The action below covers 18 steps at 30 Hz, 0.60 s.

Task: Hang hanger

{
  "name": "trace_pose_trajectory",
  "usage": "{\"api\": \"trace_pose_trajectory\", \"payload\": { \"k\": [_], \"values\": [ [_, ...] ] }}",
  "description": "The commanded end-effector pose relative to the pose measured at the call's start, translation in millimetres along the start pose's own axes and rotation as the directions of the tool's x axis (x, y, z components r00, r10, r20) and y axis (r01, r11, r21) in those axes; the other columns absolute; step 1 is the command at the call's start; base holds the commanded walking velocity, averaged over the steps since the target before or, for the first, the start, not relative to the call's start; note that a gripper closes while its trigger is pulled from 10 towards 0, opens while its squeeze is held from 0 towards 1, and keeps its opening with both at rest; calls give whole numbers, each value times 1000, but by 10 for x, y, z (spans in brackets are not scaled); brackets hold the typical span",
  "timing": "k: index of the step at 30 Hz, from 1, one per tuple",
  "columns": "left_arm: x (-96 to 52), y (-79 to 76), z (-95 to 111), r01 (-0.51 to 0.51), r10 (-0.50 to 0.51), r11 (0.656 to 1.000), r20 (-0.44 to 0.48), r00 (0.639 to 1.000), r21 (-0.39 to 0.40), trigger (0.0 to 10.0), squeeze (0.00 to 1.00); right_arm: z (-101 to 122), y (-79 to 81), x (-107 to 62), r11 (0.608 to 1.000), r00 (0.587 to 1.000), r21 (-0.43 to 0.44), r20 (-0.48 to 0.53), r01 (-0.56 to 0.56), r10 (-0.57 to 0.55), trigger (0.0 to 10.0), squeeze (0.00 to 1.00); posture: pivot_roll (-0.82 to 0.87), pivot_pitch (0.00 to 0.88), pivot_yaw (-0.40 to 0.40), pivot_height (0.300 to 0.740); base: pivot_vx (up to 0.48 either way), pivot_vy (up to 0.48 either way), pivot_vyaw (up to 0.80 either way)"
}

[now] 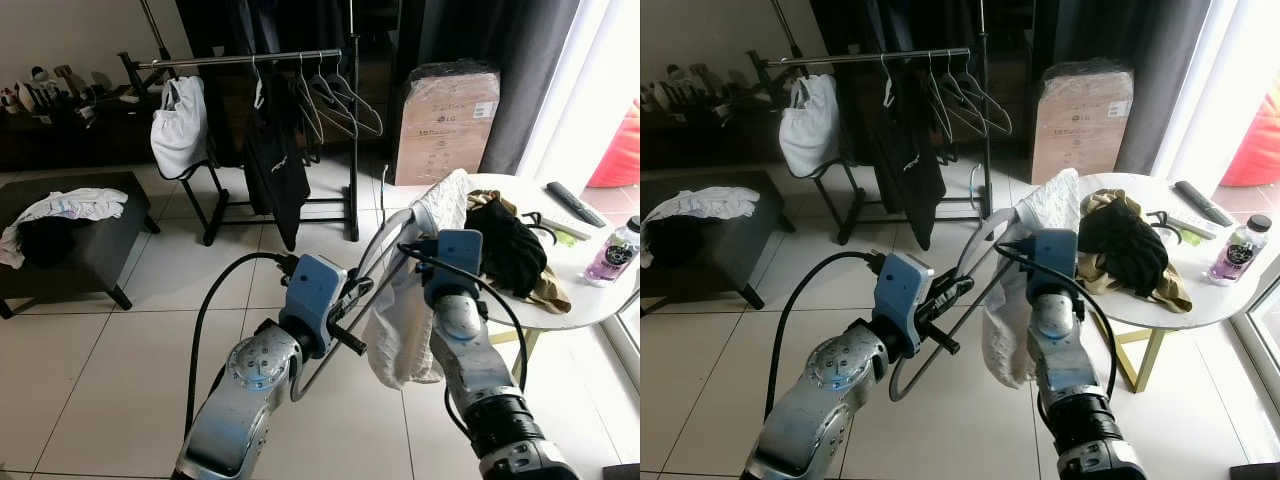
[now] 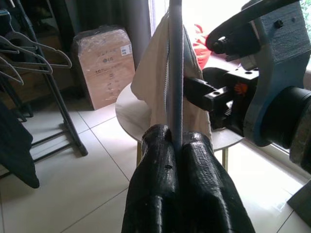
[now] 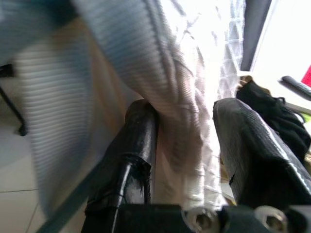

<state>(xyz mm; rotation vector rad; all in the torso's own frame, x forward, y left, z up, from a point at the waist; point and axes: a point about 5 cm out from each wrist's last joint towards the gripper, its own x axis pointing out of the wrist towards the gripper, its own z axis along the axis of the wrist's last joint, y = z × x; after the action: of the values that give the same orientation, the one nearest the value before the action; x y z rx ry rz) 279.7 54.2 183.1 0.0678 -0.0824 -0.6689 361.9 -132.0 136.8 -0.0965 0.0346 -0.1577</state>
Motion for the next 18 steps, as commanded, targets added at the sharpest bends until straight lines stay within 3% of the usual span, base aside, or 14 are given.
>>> {"api": "trace_pose_trajectory", "payload": {
  "k": [1,18],
  "values": [
    [-3,-3,133,0,-1,1000,66,998,20,10000,0,28,56,7,1000,1000,10,12,-22,22,0,0,-34,97,56,740,0,0,0],
    [-1,0,140,-5,3,1000,68,998,19,10000,0,54,35,10,999,999,24,39,-33,32,0,0,-35,100,54,740,0,0,0]
  ]
}}
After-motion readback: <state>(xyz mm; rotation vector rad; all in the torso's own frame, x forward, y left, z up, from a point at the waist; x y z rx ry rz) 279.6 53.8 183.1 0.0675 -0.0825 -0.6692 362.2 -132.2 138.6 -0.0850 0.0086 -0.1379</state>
